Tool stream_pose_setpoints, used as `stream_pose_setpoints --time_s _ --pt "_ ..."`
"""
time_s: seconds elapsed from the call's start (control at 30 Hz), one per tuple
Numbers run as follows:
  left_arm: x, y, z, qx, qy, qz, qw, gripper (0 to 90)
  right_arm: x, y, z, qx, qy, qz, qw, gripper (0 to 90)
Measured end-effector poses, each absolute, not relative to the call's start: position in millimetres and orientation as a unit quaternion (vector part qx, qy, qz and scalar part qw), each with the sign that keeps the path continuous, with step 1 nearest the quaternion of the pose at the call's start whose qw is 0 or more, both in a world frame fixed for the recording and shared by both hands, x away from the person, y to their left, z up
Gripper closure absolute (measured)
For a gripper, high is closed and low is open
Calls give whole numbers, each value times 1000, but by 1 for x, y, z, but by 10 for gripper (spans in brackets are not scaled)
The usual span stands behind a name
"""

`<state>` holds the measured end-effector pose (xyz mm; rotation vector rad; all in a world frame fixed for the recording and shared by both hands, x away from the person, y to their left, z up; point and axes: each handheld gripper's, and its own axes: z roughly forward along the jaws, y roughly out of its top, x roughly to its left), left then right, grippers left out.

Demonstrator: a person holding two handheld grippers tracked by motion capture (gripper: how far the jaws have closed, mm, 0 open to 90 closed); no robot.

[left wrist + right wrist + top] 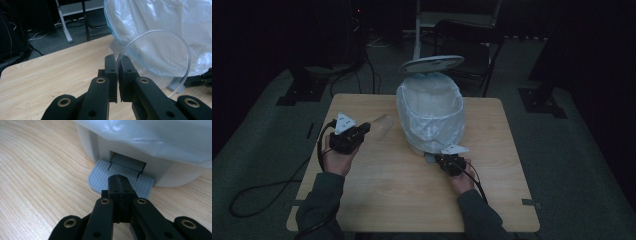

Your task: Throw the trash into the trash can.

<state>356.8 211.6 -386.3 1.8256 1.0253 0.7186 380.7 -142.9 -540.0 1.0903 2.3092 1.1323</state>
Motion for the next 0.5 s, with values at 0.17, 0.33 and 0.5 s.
stream_pose_setpoints --time_s 0.17,0.33,0.5 --pt "360 212 -380 737 411 292 450 874 381 -143 -540 385 813 400 173 900" --pt "363 212 -375 736 409 293 453 875 381 -143 -540 384 814 400 173 900" --pt "366 212 -368 737 404 297 454 875 381 -143 -540 384 813 401 173 900"
